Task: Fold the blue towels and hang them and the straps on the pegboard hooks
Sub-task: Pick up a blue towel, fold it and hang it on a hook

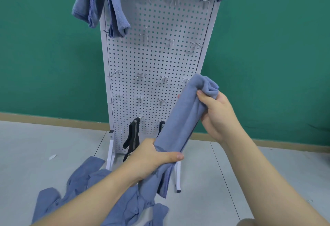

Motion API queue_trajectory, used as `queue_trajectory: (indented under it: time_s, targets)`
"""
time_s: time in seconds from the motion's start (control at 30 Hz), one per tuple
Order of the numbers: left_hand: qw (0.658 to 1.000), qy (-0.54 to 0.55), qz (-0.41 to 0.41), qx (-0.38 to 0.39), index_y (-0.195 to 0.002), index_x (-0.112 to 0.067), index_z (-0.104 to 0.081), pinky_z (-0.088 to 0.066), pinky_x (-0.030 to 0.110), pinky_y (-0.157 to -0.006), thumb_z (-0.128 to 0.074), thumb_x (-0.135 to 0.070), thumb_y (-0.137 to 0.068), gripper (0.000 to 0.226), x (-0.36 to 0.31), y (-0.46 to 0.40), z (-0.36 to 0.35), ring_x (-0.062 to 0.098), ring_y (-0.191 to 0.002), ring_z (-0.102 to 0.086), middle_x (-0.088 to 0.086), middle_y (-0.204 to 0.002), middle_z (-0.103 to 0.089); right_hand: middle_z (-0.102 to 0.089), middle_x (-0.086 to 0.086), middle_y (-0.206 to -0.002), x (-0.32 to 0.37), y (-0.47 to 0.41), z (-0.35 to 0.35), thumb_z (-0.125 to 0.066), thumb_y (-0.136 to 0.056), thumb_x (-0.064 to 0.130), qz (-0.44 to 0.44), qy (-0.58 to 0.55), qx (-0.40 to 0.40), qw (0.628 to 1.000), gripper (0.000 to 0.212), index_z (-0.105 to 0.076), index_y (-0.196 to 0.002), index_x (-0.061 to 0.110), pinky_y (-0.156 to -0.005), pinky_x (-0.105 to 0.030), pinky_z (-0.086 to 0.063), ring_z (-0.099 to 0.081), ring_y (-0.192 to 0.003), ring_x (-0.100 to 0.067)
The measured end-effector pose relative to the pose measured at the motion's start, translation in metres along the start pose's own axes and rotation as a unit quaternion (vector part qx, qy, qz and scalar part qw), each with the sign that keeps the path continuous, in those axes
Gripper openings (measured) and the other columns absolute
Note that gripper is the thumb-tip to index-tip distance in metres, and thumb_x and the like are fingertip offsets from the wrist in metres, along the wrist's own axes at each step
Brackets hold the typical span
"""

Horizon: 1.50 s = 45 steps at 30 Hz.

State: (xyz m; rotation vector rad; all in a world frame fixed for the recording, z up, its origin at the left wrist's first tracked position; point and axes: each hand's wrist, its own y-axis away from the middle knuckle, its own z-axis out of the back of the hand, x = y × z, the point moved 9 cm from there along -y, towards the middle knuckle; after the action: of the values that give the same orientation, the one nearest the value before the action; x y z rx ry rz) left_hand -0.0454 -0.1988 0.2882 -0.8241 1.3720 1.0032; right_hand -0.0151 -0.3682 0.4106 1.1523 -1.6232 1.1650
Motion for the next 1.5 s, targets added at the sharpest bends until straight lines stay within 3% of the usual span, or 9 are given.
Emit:
queue_trajectory:
  time_s: [0.1, 0.23, 0.33, 0.43, 0.53, 0.73, 1.07, 1.23, 1.5]
  targets:
    - [1.0, -0.007, 0.009, 0.004, -0.085, 0.006, -0.069, -0.05, 0.033, -0.073, -0.095, -0.049, -0.053, 0.068, 0.006, 0.002, 0.005, 0.018, -0.072, -0.064, 0.01, -0.079, -0.072, -0.066, -0.03, -0.13, -0.001, -0.006, 0.012, -0.05, -0.105, 0.004, -0.003, -0.002, -0.028, 1.0, 0.029, -0.056, -0.132, -0.004, -0.112, -0.056, -0.047, -0.064, -0.124, -0.043]
    - [0.999, -0.023, 0.023, 0.024, -0.068, -0.016, -0.077, -0.049, 0.023, -0.066, -0.097, -0.03, -0.063, 0.025, 0.008, 0.006, 0.011, 0.012, -0.064, -0.064, 0.001, -0.071, -0.073, -0.067, -0.026, -0.131, 0.0, -0.009, 0.022, -0.052, -0.105, 0.006, 0.003, -0.014, -0.071, 0.997, 0.026, -0.059, -0.129, -0.003, -0.112, -0.056, -0.046, -0.063, -0.126, -0.04]
    - [0.999, -0.04, 0.017, 0.023, -0.059, -0.019, -0.07, -0.044, 0.018, -0.058, -0.093, -0.019, -0.073, 0.027, 0.007, 0.009, 0.019, 0.01, -0.058, -0.059, -0.003, -0.064, -0.066, -0.069, -0.022, -0.127, -0.002, -0.008, 0.024, -0.053, -0.105, 0.007, -0.01, -0.03, -0.107, 0.994, 0.02, -0.063, -0.123, 0.003, -0.108, -0.05, -0.051, -0.065, -0.124, -0.036]
    - [0.997, -0.064, 0.019, 0.028, -0.075, -0.014, -0.071, -0.05, 0.02, -0.063, -0.096, -0.03, -0.069, 0.03, -0.002, 0.016, 0.028, 0.01, -0.065, -0.065, -0.003, -0.071, -0.072, -0.072, -0.021, -0.123, -0.007, -0.003, 0.011, -0.055, -0.105, 0.01, -0.026, -0.044, -0.111, 0.993, 0.022, -0.063, -0.124, 0.003, -0.099, -0.047, -0.055, -0.067, -0.12, -0.036]
    - [0.997, -0.065, -0.006, 0.047, -0.11, -0.022, -0.072, -0.055, 0.02, -0.086, -0.089, -0.05, -0.064, 0.057, -0.016, 0.021, 0.034, 0.006, -0.099, -0.072, -0.01, -0.105, -0.079, -0.072, -0.022, -0.121, -0.007, 0.001, -0.005, -0.055, -0.105, 0.012, -0.037, -0.058, -0.102, 0.992, 0.024, -0.062, -0.126, 0.002, -0.102, -0.053, -0.053, -0.068, -0.119, -0.038]
    - [0.993, -0.063, -0.099, -0.007, -0.141, -0.041, -0.052, -0.034, 0.03, -0.119, -0.079, -0.081, -0.06, 0.094, -0.066, 0.017, 0.058, -0.009, -0.138, -0.043, -0.034, -0.142, -0.054, -0.073, -0.02, -0.121, 0.005, 0.007, -0.019, -0.055, -0.104, 0.013, -0.05, -0.086, -0.088, 0.991, 0.019, -0.065, -0.12, 0.01, -0.107, -0.063, -0.047, -0.066, -0.121, -0.039]
    - [0.996, -0.037, -0.078, 0.033, -0.121, -0.015, -0.067, -0.054, 0.027, -0.097, -0.08, -0.019, -0.089, 0.035, -0.113, 0.002, 0.043, 0.015, -0.113, -0.071, -0.002, -0.117, -0.076, -0.072, -0.025, -0.12, 0.016, 0.008, -0.035, -0.055, -0.104, 0.015, -0.067, -0.112, -0.092, 0.987, 0.028, -0.06, -0.129, 0.001, -0.102, -0.054, -0.052, -0.069, -0.117, -0.038]
    - [0.996, -0.083, -0.001, 0.041, -0.103, -0.013, -0.074, -0.059, 0.03, -0.077, -0.084, -0.027, -0.084, 0.026, -0.114, 0.008, 0.044, 0.015, -0.084, -0.074, 0.002, -0.097, -0.08, -0.073, -0.024, -0.119, 0.024, 0.006, -0.035, -0.054, -0.105, 0.014, -0.063, -0.104, -0.098, 0.988, 0.027, -0.06, -0.128, 0.002, -0.104, -0.056, -0.052, -0.07, -0.115, -0.036]
    - [0.985, -0.16, 0.024, 0.054, -0.102, -0.014, -0.073, -0.059, 0.028, -0.074, -0.086, -0.029, -0.083, 0.028, -0.143, 0.024, 0.067, 0.015, -0.077, -0.073, 0.002, -0.09, -0.079, -0.076, -0.014, -0.117, 0.043, 0.013, -0.017, -0.057, -0.104, 0.012, -0.082, -0.019, -0.083, 0.993, 0.026, -0.062, -0.128, 0.003, -0.087, -0.046, -0.06, -0.074, -0.106, -0.029]
